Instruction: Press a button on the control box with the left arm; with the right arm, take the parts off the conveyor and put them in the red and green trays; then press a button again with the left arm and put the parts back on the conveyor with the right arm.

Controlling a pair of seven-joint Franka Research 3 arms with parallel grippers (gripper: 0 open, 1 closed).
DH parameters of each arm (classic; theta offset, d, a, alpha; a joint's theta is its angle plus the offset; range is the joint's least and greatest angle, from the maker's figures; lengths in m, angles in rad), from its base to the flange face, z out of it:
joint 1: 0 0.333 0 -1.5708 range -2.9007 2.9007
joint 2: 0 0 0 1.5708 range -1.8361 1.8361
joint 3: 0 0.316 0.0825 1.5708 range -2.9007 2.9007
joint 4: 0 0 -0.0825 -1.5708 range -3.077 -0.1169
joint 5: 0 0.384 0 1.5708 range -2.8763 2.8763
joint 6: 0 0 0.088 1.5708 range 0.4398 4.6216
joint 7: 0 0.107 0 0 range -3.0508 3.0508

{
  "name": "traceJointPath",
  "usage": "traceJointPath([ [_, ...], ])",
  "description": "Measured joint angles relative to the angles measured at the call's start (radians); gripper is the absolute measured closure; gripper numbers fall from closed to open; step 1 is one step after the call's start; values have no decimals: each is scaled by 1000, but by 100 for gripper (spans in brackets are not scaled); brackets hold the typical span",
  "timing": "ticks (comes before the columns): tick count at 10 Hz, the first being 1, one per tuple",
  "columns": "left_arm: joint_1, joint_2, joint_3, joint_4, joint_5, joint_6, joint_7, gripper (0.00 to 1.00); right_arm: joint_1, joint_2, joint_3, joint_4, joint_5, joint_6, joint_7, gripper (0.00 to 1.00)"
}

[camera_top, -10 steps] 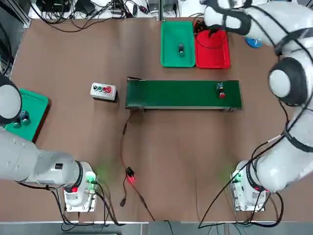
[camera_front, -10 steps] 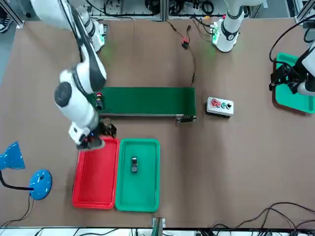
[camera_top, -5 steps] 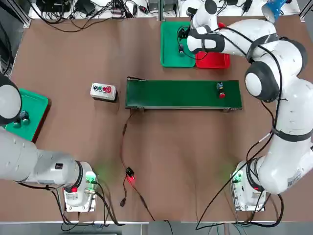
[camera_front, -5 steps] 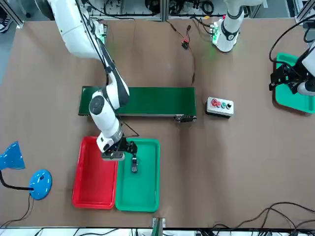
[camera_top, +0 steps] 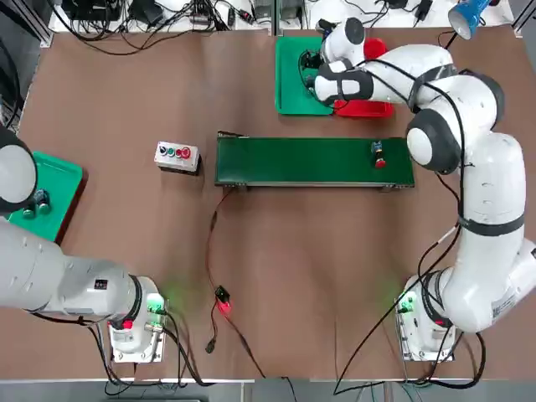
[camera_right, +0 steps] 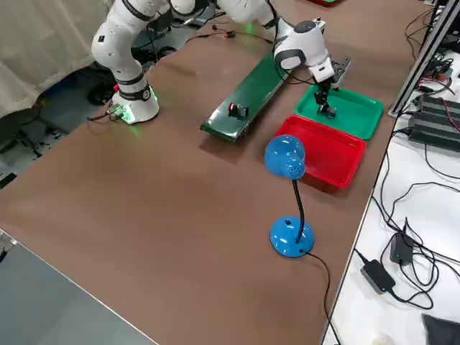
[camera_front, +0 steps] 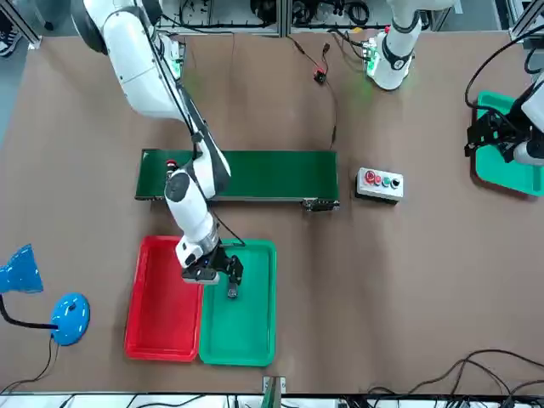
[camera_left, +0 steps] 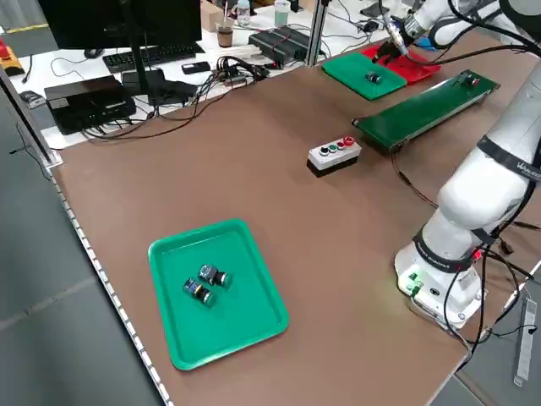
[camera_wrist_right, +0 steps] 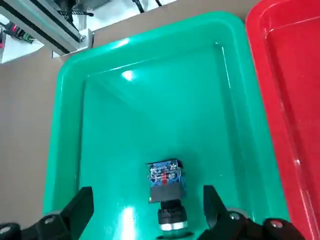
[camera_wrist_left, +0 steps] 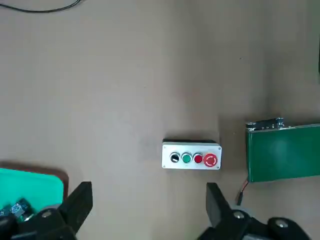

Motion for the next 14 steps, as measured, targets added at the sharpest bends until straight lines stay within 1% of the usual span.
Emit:
traceJointPath([
  [1, 0, 0, 0, 0, 0, 0, 0, 0, 12, 15, -4, 1, 0, 21, 0, 3],
  [4, -1, 0, -1, 0, 0, 0, 0, 0, 65, 76, -38, 1, 0, 119, 1, 3],
  [7, -1, 0, -6, 0, 0, 0, 0, 0, 69, 85, -55, 11, 0, 126, 1, 4],
  [14, -1, 0, -6, 0, 0, 0, 0, 0, 87, 131, -78, 49, -5, 127, 0, 13],
])
